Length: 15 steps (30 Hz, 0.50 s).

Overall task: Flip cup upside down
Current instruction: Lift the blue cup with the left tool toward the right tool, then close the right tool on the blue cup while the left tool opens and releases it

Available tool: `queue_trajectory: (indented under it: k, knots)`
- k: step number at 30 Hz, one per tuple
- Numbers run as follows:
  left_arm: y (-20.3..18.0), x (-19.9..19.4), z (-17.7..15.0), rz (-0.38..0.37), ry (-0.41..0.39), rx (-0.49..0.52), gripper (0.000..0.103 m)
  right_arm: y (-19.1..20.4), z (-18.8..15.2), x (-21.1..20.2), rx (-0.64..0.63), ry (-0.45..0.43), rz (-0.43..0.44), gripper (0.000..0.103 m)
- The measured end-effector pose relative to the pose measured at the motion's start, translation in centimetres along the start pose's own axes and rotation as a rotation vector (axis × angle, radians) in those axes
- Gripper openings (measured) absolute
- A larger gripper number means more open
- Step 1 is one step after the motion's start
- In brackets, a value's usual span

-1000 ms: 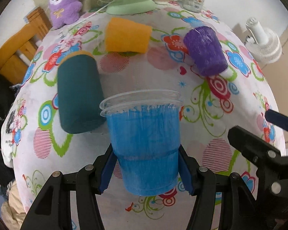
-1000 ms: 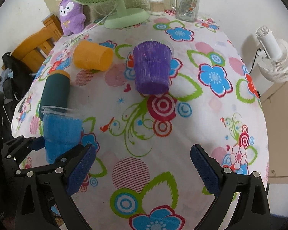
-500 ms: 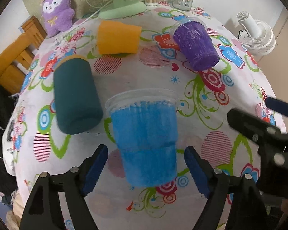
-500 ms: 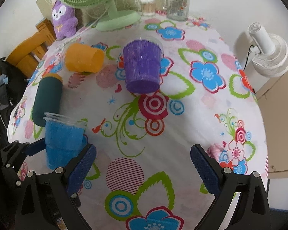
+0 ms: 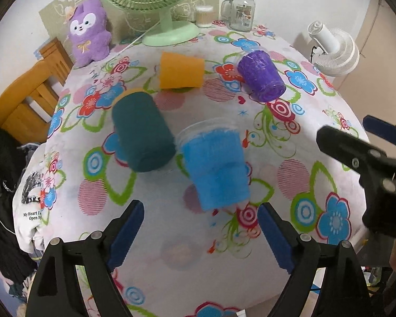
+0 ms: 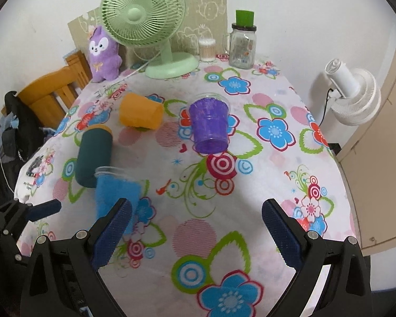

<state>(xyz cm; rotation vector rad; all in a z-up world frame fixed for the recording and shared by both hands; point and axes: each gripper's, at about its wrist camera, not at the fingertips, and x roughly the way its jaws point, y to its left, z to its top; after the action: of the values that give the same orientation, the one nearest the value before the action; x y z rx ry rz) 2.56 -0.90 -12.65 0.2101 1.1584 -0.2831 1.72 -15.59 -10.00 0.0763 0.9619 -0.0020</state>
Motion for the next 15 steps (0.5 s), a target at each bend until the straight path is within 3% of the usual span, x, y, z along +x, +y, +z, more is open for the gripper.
queue_trajectory:
  k: [15]
  knots:
    - [4.7,0.9,-3.4,-0.058,0.013,0.095,0.093,6.2,-3.7,1.2,0.021,-0.06,-0.014,0.1]
